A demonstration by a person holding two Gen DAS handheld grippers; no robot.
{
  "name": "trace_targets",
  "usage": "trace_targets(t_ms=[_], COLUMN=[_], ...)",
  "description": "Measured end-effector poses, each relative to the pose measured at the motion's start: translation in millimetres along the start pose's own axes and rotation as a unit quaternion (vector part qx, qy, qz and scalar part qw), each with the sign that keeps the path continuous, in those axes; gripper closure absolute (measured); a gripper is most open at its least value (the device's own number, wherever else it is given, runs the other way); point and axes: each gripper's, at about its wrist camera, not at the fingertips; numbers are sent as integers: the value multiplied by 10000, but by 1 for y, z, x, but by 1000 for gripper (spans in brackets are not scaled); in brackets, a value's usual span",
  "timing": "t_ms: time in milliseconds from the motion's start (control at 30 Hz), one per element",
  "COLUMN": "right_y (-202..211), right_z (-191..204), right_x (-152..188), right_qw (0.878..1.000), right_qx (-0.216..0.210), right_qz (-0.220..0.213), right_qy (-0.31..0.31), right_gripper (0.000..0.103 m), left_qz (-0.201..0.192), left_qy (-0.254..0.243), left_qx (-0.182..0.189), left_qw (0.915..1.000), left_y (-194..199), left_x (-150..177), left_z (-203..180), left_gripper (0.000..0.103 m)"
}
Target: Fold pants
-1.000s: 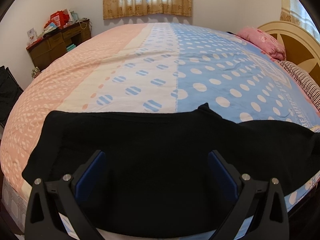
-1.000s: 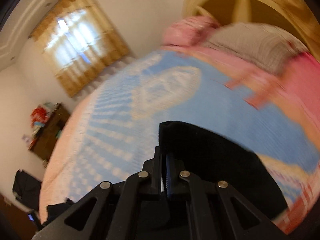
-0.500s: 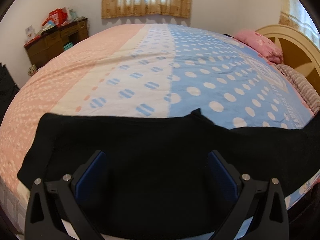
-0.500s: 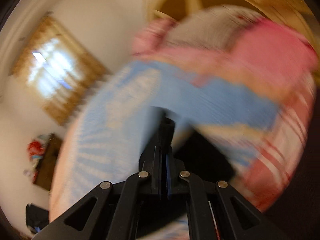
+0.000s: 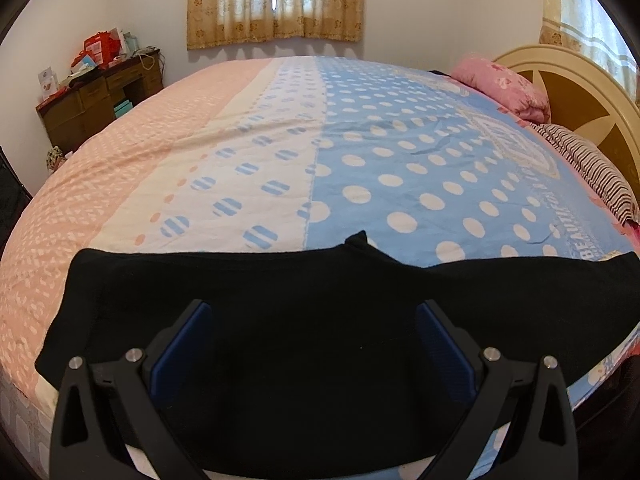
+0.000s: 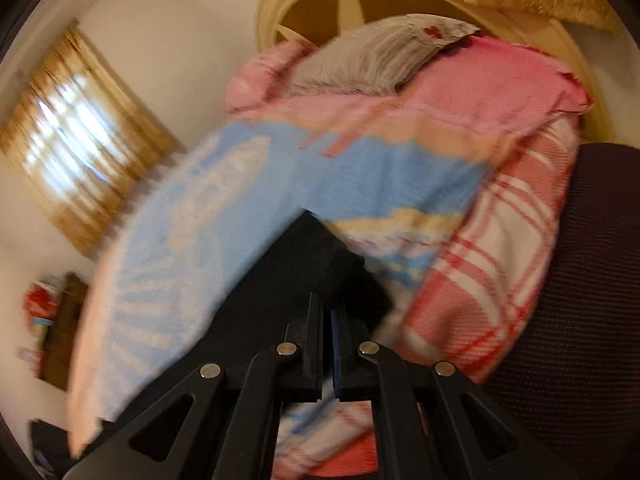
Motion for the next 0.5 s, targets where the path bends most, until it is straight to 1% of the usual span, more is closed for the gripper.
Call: trace_targets(t_ms=[67,100,133,200,233,267,300,333,367,433,467,500], right_y=[1,2,4,11,17,26,36,48,54,62,62,61], right_z=[1,0,-3,-16,-23,-27,-27,-17,-7,27,44,62], right_x=[-1,-1,-1,2,5,12,18,25,29,37,40,42], right_qw=[9999,9997,9992,9955,9907,9855,9831,9837,9853,9888,9872,9799], right_qx=[-89,-154,-231,-373,-441,-406,-178,256,471,614,823,1243], right_qz=[-65,-97,-96,-77,-145,-341,-562,-825,-958,-1277,-1368,-1484], right_qy=[-96,-152,-300,-869,-1283,-1613,-1730,-1576,-1336,-462,-2,491], right_gripper=[101,99,99,98,97,94,92,92,92,92,92,92], left_qz=[-23,-19,-6,39,57,73,85,87,87,96,108,119], left_qy=[-60,-84,-115,-171,-191,-212,-250,-281,-316,-381,-415,-450], left_qx=[57,71,88,127,139,151,165,166,162,155,164,175], left_qw=[10000,9999,9999,9998,9997,9996,9995,9994,9993,9991,9989,9988], left_y=[1,0,0,-2,-2,-2,-2,-2,-2,-2,-3,-3], left_x=[0,0,1,5,6,8,11,12,14,17,18,19], left_z=[-3,-5,-6,-9,-10,-11,-12,-12,-13,-15,-16,-18], left_gripper=[0,0,0,0,0,0,0,0,0,0,0,0])
Point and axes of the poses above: each gripper's, at about its wrist camera, not at the fingertips, and y roughly against the way its jaws point, z to its left, x to its underside
